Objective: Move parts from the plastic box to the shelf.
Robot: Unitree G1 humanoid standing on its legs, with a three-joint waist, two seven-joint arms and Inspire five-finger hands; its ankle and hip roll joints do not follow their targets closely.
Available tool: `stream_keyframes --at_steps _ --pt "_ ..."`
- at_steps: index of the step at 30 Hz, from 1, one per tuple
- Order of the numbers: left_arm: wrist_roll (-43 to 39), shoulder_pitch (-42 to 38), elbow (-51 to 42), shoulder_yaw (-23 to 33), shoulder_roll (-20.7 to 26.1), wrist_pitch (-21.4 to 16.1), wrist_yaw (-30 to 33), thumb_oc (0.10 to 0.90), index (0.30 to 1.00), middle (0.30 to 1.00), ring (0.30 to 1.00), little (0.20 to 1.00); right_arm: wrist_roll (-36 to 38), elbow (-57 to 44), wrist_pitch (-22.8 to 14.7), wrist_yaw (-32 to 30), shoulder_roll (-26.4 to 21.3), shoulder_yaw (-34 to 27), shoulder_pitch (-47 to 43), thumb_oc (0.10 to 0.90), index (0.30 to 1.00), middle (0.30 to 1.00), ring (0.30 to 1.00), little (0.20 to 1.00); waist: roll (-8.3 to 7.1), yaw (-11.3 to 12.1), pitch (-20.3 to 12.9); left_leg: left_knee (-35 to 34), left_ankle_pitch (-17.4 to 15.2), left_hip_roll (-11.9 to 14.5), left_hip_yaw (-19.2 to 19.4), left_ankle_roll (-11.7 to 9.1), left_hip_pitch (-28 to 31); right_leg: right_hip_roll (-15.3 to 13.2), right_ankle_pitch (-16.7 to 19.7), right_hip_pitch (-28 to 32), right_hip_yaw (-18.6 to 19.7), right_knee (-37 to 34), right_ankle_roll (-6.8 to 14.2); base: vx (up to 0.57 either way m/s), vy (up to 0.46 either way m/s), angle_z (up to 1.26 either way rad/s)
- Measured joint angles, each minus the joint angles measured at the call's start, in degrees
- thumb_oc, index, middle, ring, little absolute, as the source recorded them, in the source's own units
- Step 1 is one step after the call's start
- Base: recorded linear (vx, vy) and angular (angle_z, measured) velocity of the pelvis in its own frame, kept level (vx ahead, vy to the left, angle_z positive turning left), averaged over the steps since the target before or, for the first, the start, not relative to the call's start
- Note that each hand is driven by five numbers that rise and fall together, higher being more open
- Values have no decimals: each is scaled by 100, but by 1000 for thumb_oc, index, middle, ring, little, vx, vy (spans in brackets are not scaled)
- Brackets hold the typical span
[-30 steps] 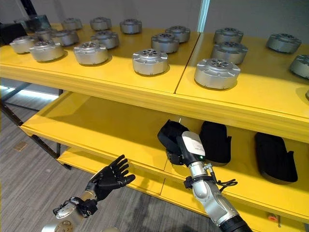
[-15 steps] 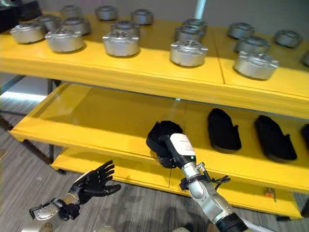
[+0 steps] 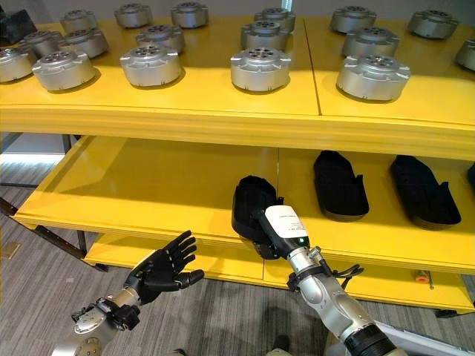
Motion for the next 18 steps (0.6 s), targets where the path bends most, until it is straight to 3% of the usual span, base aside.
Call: stream_keyframes --at_steps 5,8,9,11,12,13,14,17,18 --pt "33 -13 -11 1 4 142 -116 900 1000 1000 1000 1000 -4 302 51 3 3 5 -94 400 300 300 300 300 -21 12 -122 -18 2 37 72 3 82 70 15 22 50 -34 -20 43 -145 -8" --pt "45 -20 -5 18 20 185 -106 900 1000 1000 1000 1000 -3 416 79 60 -9 7 -202 400 300 300 300 300 0 13 -135 37 -10 39 80 40 115 57 -100 -15 84 123 -13 -16 -45 -8" --pt "42 -59 20 28 20 185 -58 900 1000 1000 1000 1000 -3 444 89 109 -8 62 -310 400 300 300 300 300 -26 75 -134 373 -35 63 25 97 -18 -2 -271 -206 192 317 -48 -14 87 -37" --pt "28 -114 94 29 -24 192 64 900 1000 1000 1000 1000 -2 591 73 187 29 138 -499 400 300 300 300 300 -80 253 -130 1484 13 131 -631 190 -527 -64 -309 -222 497 210 -92 24 395 -49" --pt "5 -138 162 61 -100 188 82 900 1000 1000 1000 1000 1 697 111 280 71 140 -603 400 300 300 300 300 -130 257 -129 1764 -245 262 -1163 96 -834 -80 -175 -104 521 -2 -110 100 724 -31" --pt "2 -202 282 58 -150 191 107 900 1000 1000 1000 1000 16 724 197 317 72 163 -696 400 300 300 300 300 -88 199 -177 1012 -212 645 -1278 -132 -778 -62 -92 -82 405 -65 -58 123 704 -16" --pt "2 -209 286 51 -151 190 143 900 1000 1000 1000 1000 27 727 231 322 49 163 -747 400 300 300 300 300 -86 107 -187 616 -175 801 -1146 -174 -754 -131 -87 -126 366 -31 -50 123 676 -10" --pt "5 -233 305 18 -147 193 175 900 1000 1000 1000 1000 256 726 334 348 25 145 -737 400 300 300 300 300 -65 -11 -206 427 -187 601 -1308 -110 -698 -365 -8 -199 508 -25 105 55 495 -18" --pt "0 -253 309 16 -146 199 164 900 1000 1000 1000 1000 321 726 357 346 7 134 -704 400 300 300 300 300 -60 -11 -210 549 -266 412 -1425 45 -683 -432 8 -242 593 12 128 2 502 -32"
